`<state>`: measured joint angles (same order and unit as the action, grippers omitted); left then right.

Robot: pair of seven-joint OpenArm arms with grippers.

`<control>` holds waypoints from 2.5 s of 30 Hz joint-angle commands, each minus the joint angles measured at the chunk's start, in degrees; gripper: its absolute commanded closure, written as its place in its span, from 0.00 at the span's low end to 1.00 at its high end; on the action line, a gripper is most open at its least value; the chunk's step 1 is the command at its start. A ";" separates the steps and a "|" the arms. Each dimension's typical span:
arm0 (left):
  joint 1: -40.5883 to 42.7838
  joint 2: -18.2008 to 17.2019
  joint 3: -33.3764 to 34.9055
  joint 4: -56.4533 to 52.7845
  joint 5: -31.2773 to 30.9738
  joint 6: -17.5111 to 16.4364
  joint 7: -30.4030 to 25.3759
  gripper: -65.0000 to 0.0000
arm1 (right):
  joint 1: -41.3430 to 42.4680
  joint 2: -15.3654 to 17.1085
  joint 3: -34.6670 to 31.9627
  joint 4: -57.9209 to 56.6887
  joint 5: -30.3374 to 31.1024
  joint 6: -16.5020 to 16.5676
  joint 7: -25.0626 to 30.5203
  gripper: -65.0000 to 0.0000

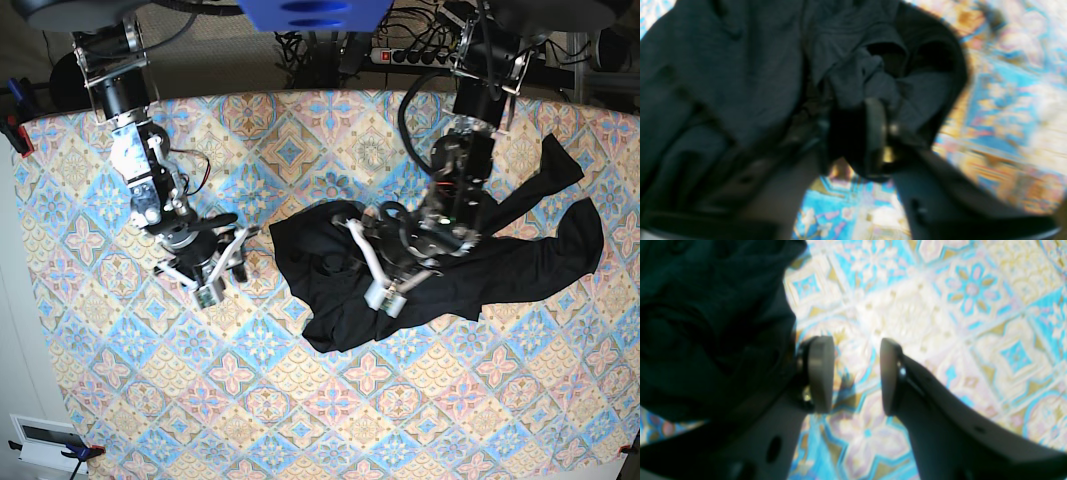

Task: Layout the t-shirt on the table in an organized manner, then fold the t-shirt properly
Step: 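Grasp the shirt with the right gripper, left gripper holding the other part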

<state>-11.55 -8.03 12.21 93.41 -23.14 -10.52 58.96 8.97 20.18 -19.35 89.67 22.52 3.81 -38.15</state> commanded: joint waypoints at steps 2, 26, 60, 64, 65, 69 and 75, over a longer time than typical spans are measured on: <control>-0.54 -0.54 -9.09 1.94 -3.46 0.46 -0.54 0.60 | 0.92 0.34 -1.96 0.57 0.20 0.19 1.10 0.66; 2.01 -5.37 -26.14 -3.60 -8.12 0.55 0.34 0.52 | 15.42 -13.99 -17.00 -12.96 -0.15 0.27 1.54 0.66; 2.10 -7.84 -26.14 -3.78 -8.12 0.55 -1.86 0.52 | 17.27 -5.99 -8.47 -10.59 3.19 0.27 1.71 1.00; 2.10 -7.66 -25.97 -3.78 -8.12 0.55 -1.86 0.52 | 17.36 -6.60 -10.58 -10.94 5.12 0.27 0.48 0.83; 2.10 -7.57 -25.97 -3.78 -8.21 0.55 -1.86 0.52 | 17.45 -8.10 -11.11 -10.94 5.12 0.19 -0.31 0.76; 2.19 -7.75 -26.05 -3.96 -8.21 0.55 -1.86 0.52 | 17.53 -12.84 -12.07 -12.44 5.04 0.19 -2.33 0.60; 2.72 -7.75 -26.05 -3.96 -8.38 0.55 -1.86 0.52 | 18.59 -16.54 -15.41 -15.60 4.86 0.19 -1.80 0.55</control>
<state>-8.05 -15.25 -13.56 88.53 -30.65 -9.89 57.89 25.26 5.04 -34.81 72.90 26.72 3.33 -42.04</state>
